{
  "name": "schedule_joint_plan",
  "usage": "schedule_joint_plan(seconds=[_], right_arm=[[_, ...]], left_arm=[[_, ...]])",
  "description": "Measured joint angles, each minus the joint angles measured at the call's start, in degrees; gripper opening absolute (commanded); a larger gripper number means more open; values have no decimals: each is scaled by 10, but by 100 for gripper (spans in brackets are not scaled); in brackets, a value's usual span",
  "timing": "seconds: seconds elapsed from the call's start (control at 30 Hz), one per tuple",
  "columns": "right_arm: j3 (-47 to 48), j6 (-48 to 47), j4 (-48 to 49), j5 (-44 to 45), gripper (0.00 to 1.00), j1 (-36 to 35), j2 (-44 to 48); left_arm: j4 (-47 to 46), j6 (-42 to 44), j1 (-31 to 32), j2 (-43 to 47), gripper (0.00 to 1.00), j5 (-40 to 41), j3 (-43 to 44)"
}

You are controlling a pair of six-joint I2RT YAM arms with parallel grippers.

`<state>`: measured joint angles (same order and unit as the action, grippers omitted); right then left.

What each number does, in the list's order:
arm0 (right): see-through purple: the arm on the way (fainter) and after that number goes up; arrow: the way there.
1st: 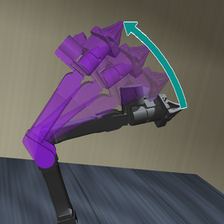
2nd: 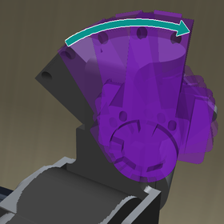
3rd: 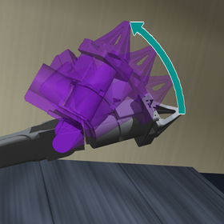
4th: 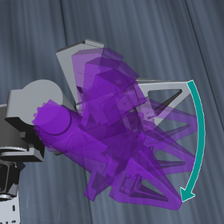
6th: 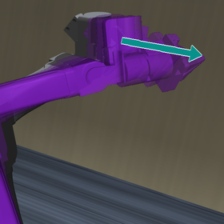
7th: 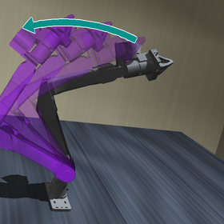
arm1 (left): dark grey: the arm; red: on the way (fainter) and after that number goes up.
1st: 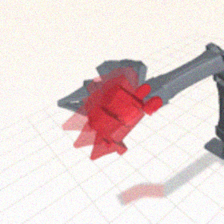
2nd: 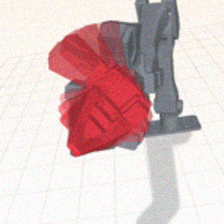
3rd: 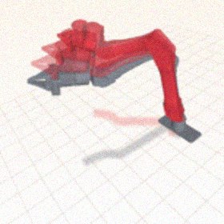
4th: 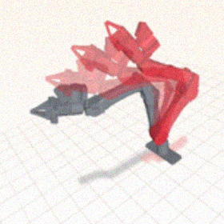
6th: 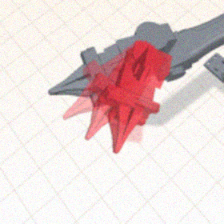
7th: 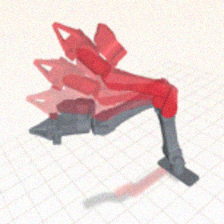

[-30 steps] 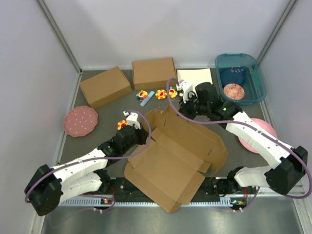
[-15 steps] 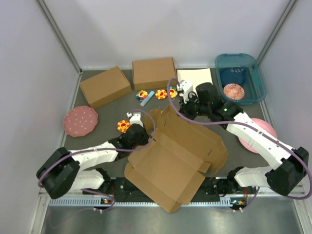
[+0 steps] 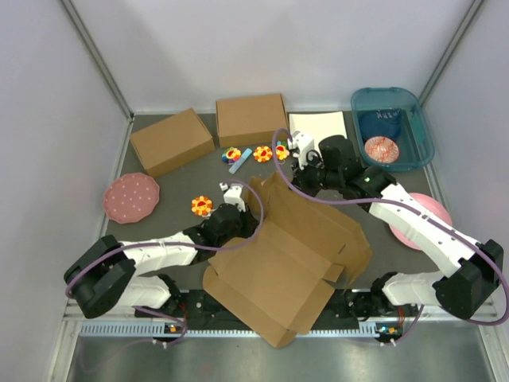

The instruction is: Fold the paper box

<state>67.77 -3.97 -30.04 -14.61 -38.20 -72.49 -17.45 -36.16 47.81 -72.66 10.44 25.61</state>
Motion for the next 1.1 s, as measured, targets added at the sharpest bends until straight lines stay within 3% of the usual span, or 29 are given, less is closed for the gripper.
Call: schedule_joint_plan(seconds=[0.37, 0.5, 0.77, 1.1], right_arm=[[-14, 1, 4, 0, 0, -8, 0], [-14, 1, 4, 5, 0, -9, 0], [-14, -2, 3, 29, 0, -14, 0], [-12, -46, 1, 132, 0, -63, 0]], left_arm=[[-49, 23, 61, -59, 15, -20, 0], [-42, 35, 69, -48, 20, -14, 1], [43, 107, 70, 128, 34, 32, 34], [85, 123, 71, 311, 37, 122, 16]])
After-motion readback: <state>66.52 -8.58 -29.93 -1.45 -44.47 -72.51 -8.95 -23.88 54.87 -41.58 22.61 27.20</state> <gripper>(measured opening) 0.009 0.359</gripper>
